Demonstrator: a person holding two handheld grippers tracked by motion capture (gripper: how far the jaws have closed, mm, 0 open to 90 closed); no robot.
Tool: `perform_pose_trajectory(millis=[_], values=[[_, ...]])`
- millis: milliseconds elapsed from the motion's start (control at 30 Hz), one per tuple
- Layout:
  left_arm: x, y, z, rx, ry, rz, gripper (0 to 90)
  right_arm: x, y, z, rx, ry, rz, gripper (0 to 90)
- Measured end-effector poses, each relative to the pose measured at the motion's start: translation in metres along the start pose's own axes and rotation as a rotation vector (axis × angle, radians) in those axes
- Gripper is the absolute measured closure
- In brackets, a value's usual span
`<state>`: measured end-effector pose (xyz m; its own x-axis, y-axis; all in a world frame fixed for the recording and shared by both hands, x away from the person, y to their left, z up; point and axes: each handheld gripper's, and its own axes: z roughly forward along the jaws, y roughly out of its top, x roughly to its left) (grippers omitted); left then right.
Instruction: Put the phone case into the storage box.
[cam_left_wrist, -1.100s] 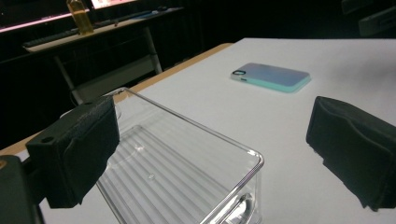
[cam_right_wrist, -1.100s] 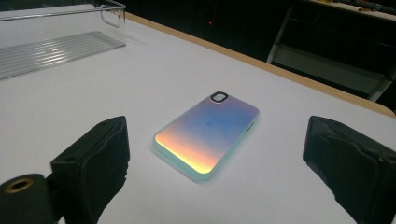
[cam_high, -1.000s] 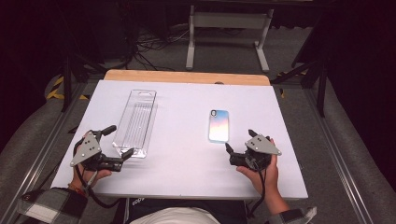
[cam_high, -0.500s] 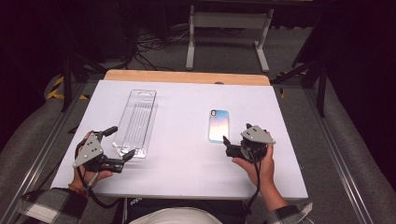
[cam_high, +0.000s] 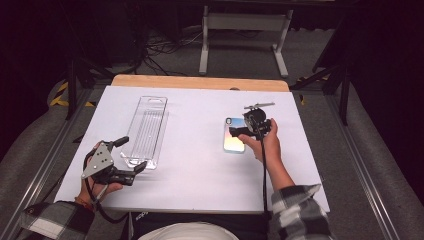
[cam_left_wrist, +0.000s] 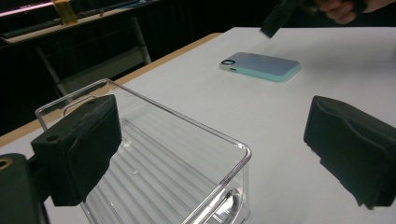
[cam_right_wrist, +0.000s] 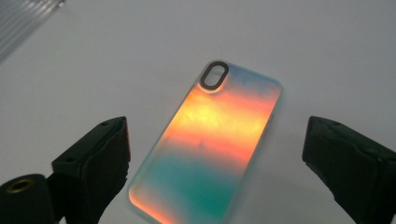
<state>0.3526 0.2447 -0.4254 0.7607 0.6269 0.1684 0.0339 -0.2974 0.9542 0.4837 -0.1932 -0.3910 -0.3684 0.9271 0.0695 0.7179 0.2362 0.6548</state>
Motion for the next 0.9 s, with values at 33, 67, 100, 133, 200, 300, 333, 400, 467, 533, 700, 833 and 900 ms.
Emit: perform_pose_trajectory(millis=[33,67,100,133,200,300,333,400,467,533,700,833,900], values=[[0.0,0.0,0.001,-0.001,-0.002,-0.005,5.2,-0.002,0.008,0.012,0.051,-0.008,0.028,10.4],[0.0,-0.001,0.001,0.0,-0.008,-0.007,5.2,-0.003,0.011,0.018,0.069,-0.021,0.031,10.7],[0.0,-0.001,0.001,0.001,-0.008,-0.005,5.2,-0.003,0.015,0.025,0.097,-0.03,0.05,10.6],[-0.001,-0.001,0.001,0.002,-0.01,-0.005,5.2,-0.004,0.018,0.031,0.119,-0.022,0.065,10.6],[-0.001,-0.001,0.001,-0.005,-0.014,-0.009,5.3,-0.005,0.025,0.042,0.156,-0.011,0.099,10.0],[-0.002,-0.001,0.001,-0.001,-0.022,-0.013,5.4,-0.004,0.03,0.054,0.184,-0.049,0.108,9.1],[-0.002,-0.001,0.002,0.001,-0.028,-0.015,5.6,-0.005,0.032,0.058,0.202,-0.065,0.11,9.1],[-0.003,-0.001,0.002,0.001,-0.036,-0.018,5.7,-0.007,0.034,0.066,0.228,-0.081,0.123,8.9],[-0.002,-0.001,0.002,0.001,-0.042,-0.012,5.9,-0.01,0.036,0.072,0.242,-0.093,0.136,8.6],[-0.002,-0.001,0.002,0.003,-0.046,-0.018,5.9,-0.011,0.037,0.077,0.248,-0.1,0.144,8.6],[-0.002,-0.002,0.003,0.006,-0.055,-0.024,6.4,-0.01,0.038,0.083,0.251,-0.087,0.168,6.2],[-0.003,-0.001,0.004,0.015,-0.055,-0.02,6.5,-0.006,0.038,0.09,0.264,-0.124,0.156,5.4],[-0.003,-0.002,0.004,0.024,-0.04,-0.016,6.5,-0.005,0.038,0.091,0.262,-0.138,0.162,7.5]])
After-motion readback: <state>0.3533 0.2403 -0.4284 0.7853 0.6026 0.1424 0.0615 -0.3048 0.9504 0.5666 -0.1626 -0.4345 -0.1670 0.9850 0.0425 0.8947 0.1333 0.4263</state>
